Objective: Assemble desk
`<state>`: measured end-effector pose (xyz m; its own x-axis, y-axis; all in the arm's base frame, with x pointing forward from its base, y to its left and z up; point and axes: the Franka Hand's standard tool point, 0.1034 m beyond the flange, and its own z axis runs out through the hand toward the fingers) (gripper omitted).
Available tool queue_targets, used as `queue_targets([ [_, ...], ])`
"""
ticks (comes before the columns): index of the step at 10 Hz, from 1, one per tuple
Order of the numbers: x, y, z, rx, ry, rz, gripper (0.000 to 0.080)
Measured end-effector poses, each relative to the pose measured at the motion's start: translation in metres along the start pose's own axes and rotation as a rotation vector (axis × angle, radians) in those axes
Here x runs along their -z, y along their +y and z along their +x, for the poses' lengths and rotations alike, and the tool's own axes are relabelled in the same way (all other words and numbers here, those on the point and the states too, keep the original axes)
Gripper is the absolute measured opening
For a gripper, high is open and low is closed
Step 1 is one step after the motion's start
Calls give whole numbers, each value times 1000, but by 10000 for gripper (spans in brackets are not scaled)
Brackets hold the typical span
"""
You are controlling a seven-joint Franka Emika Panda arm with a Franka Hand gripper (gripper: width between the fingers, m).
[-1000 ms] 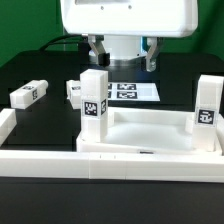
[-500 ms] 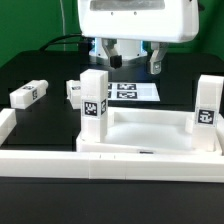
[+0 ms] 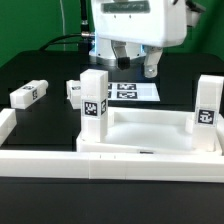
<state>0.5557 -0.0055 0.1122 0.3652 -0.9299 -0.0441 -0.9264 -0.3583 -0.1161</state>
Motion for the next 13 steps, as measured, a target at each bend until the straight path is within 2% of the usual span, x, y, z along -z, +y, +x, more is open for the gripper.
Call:
queue_targets([
  [2,-7,6,-4,-172,-18,-2,649],
  [7,-11,6,-10,-490,-38,-1,649],
  [8,-19,13,-13,-599,-48,-16,649],
  [11,-46,26,-17,-591,-21,-52,649],
  [13,-64,37,-18,-589,-9,-87,649],
])
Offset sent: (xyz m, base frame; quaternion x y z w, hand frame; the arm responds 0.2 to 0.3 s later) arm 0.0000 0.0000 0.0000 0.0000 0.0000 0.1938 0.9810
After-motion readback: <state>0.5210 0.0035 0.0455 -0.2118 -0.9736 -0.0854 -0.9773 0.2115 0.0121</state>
